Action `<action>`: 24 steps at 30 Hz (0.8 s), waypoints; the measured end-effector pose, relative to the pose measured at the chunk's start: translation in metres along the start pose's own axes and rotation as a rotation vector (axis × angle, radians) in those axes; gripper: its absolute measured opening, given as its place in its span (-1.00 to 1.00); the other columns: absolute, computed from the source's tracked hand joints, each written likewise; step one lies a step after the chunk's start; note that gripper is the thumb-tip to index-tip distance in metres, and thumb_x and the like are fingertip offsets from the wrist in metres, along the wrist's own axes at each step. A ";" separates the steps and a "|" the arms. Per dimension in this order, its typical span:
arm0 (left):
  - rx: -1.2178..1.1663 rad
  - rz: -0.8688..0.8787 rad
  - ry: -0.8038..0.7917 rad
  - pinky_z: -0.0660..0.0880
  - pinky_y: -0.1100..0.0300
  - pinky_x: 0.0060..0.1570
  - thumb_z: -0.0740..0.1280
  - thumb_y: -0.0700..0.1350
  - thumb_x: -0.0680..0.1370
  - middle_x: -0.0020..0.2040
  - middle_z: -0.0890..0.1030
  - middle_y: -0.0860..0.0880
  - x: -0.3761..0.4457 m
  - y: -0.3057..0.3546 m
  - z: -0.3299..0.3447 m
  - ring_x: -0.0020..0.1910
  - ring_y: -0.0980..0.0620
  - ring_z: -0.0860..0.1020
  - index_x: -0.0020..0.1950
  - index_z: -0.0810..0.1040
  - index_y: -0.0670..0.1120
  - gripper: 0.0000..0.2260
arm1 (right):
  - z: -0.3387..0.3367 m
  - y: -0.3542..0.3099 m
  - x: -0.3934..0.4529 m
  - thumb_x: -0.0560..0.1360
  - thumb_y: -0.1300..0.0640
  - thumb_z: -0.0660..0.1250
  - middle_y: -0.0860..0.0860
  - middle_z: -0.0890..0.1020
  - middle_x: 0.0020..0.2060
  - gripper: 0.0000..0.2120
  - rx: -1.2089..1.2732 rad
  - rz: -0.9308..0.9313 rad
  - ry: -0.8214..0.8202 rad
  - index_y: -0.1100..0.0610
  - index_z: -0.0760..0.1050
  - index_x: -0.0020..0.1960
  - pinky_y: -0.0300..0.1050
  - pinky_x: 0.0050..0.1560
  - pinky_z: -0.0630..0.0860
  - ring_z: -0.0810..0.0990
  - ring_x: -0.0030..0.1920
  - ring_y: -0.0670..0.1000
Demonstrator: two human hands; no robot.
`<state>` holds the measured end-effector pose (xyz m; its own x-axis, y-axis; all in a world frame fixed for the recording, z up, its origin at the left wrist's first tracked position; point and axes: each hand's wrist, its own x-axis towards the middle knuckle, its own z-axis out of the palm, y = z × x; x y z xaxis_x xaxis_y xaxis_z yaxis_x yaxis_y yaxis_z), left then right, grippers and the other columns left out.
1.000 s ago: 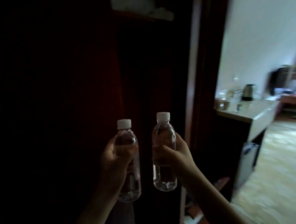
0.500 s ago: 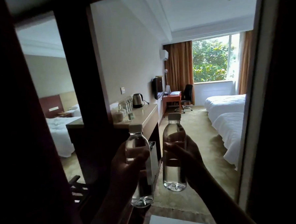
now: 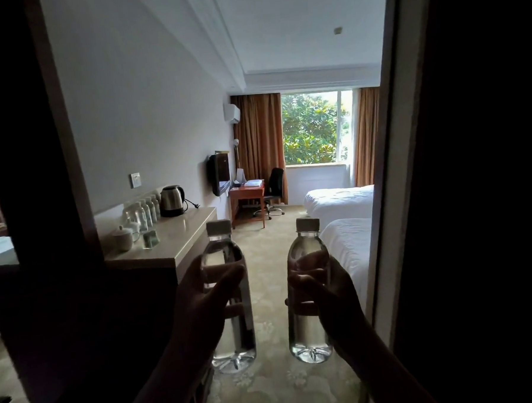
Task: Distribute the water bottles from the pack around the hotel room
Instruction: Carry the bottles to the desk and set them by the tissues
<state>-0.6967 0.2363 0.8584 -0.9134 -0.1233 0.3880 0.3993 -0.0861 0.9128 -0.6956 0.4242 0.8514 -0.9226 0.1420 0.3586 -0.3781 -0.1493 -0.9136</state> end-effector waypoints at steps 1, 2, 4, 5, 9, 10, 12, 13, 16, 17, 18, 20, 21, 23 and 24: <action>-0.007 0.005 -0.010 0.57 0.12 -0.36 0.52 0.20 0.18 -0.07 0.65 -0.20 0.016 -0.006 0.003 -0.24 -0.05 0.66 0.24 0.55 -0.15 -0.27 | -0.003 0.006 0.014 0.04 -0.07 0.56 0.10 0.63 -0.29 -0.48 -0.015 -0.006 0.011 0.16 0.51 -0.12 0.10 -0.27 0.64 0.64 -0.29 0.14; -0.009 0.018 -0.015 0.59 0.10 -0.35 0.51 0.19 0.18 -0.07 0.65 -0.20 0.032 -0.011 0.006 -0.24 -0.05 0.66 0.22 0.56 -0.13 -0.31 | -0.005 0.012 0.029 0.07 -0.05 0.57 0.11 0.63 -0.28 -0.48 -0.030 -0.013 0.020 0.18 0.50 -0.11 0.08 -0.30 0.65 0.63 -0.30 0.13; -0.015 0.053 -0.019 0.61 0.09 -0.33 0.48 0.19 0.19 -0.06 0.66 -0.18 0.066 -0.022 0.010 -0.22 -0.05 0.67 0.21 0.55 -0.08 -0.34 | -0.007 0.025 0.062 0.15 0.03 0.57 0.11 0.62 -0.28 -0.55 -0.046 -0.020 0.029 0.20 0.49 -0.09 -0.01 -0.36 0.62 0.64 -0.30 0.13; -0.017 0.065 -0.016 0.61 0.09 -0.32 0.47 0.20 0.19 -0.06 0.66 -0.16 0.085 -0.027 0.010 -0.21 -0.06 0.68 0.23 0.55 -0.06 -0.33 | -0.007 0.031 0.081 0.18 0.06 0.54 0.10 0.63 -0.29 -0.60 -0.049 -0.017 0.032 0.20 0.49 -0.09 -0.05 -0.37 0.61 0.65 -0.29 0.13; -0.021 0.075 -0.013 0.66 0.05 -0.29 0.46 0.23 0.16 -0.03 0.67 -0.14 0.166 -0.051 0.008 -0.13 -0.11 0.70 0.15 0.57 0.01 -0.39 | 0.011 0.053 0.165 0.22 0.06 0.52 0.08 0.66 -0.30 -0.66 -0.100 -0.016 0.038 0.15 0.52 -0.08 -0.07 -0.35 0.61 0.68 -0.27 0.14; -0.037 0.066 -0.008 0.67 0.05 -0.29 0.47 0.23 0.15 -0.04 0.67 -0.14 0.192 -0.057 0.006 -0.13 -0.13 0.69 0.11 0.58 0.04 -0.43 | 0.018 0.059 0.190 0.22 0.06 0.53 0.07 0.66 -0.31 -0.67 -0.107 -0.016 0.037 0.13 0.52 -0.09 -0.06 -0.35 0.61 0.68 -0.28 0.14; -0.057 0.056 0.002 0.65 0.09 -0.34 0.47 0.22 0.11 -0.06 0.67 -0.15 0.232 -0.066 0.005 -0.14 -0.17 0.69 0.03 0.59 0.08 -0.47 | 0.028 0.067 0.226 0.20 0.04 0.55 0.07 0.67 -0.30 -0.69 -0.126 0.000 0.038 0.08 0.54 -0.13 -0.04 -0.34 0.62 0.70 -0.28 0.15; -0.079 0.054 -0.001 0.64 0.10 -0.36 0.47 0.22 0.09 -0.07 0.67 -0.16 0.257 -0.071 0.007 -0.14 -0.17 0.69 0.01 0.59 0.08 -0.47 | 0.033 0.069 0.249 0.18 0.02 0.57 0.07 0.68 -0.29 -0.68 -0.141 0.001 0.035 0.05 0.55 -0.14 -0.03 -0.33 0.62 0.71 -0.28 0.15; -0.131 0.055 -0.040 0.63 0.09 -0.36 0.52 0.14 0.11 -0.12 0.69 -0.18 0.332 -0.087 0.021 -0.19 -0.12 0.71 0.05 0.61 0.08 -0.47 | 0.038 0.074 0.317 0.18 0.09 0.55 0.11 0.66 -0.23 -0.59 -0.165 -0.024 0.058 0.16 0.52 -0.03 -0.02 -0.35 0.63 0.69 -0.32 0.10; -0.139 0.054 -0.067 0.62 0.11 -0.37 0.53 0.12 0.12 -0.12 0.69 -0.19 0.354 -0.093 0.028 -0.21 -0.09 0.71 0.07 0.61 0.09 -0.48 | 0.037 0.076 0.337 0.19 0.10 0.54 0.14 0.65 -0.21 -0.56 -0.177 -0.033 0.076 0.20 0.50 0.00 -0.04 -0.36 0.63 0.69 -0.33 0.08; -0.145 0.048 -0.094 0.61 0.12 -0.38 0.53 0.12 0.12 -0.12 0.70 -0.20 0.373 -0.100 0.036 -0.23 -0.07 0.71 0.07 0.61 0.07 -0.47 | 0.034 0.078 0.355 0.19 0.09 0.53 0.15 0.66 -0.18 -0.55 -0.189 -0.039 0.097 0.21 0.50 0.01 -0.06 -0.36 0.63 0.69 -0.31 0.06; -0.156 0.020 -0.135 0.61 0.13 -0.39 0.52 0.12 0.13 -0.09 0.69 -0.21 0.407 -0.116 0.052 -0.24 -0.06 0.71 0.11 0.60 0.00 -0.43 | 0.025 0.087 0.388 0.18 0.07 0.52 0.17 0.67 -0.15 -0.54 -0.201 -0.042 0.135 0.20 0.52 0.01 -0.09 -0.35 0.62 0.70 -0.25 0.07; -0.162 0.010 -0.150 0.60 0.13 -0.39 0.53 0.09 0.16 -0.07 0.68 -0.23 0.423 -0.125 0.062 -0.25 -0.05 0.71 0.13 0.59 -0.04 -0.43 | 0.019 0.093 0.404 0.18 0.07 0.52 0.17 0.67 -0.13 -0.55 -0.204 -0.043 0.150 0.19 0.52 0.01 -0.08 -0.34 0.62 0.70 -0.22 0.09; -0.163 0.006 -0.177 0.60 0.14 -0.39 0.53 0.06 0.19 -0.07 0.68 -0.23 0.453 -0.141 0.082 -0.27 -0.03 0.71 0.15 0.58 -0.07 -0.43 | 0.005 0.105 0.437 0.18 0.07 0.52 0.18 0.66 -0.13 -0.54 -0.211 -0.043 0.171 0.20 0.52 0.01 -0.05 -0.33 0.64 0.70 -0.20 0.11; -0.162 0.008 -0.189 0.60 0.14 -0.39 0.52 0.10 0.17 -0.08 0.68 -0.22 0.468 -0.149 0.093 -0.27 -0.03 0.71 0.14 0.59 -0.06 -0.42 | -0.003 0.112 0.455 0.18 0.07 0.52 0.19 0.66 -0.13 -0.55 -0.211 -0.045 0.182 0.20 0.52 0.01 -0.04 -0.33 0.64 0.70 -0.19 0.12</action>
<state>-1.1911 0.2838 0.9164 -0.9025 0.0613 0.4262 0.4003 -0.2451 0.8830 -1.1572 0.4755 0.9120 -0.8692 0.3201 0.3768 -0.3765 0.0654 -0.9241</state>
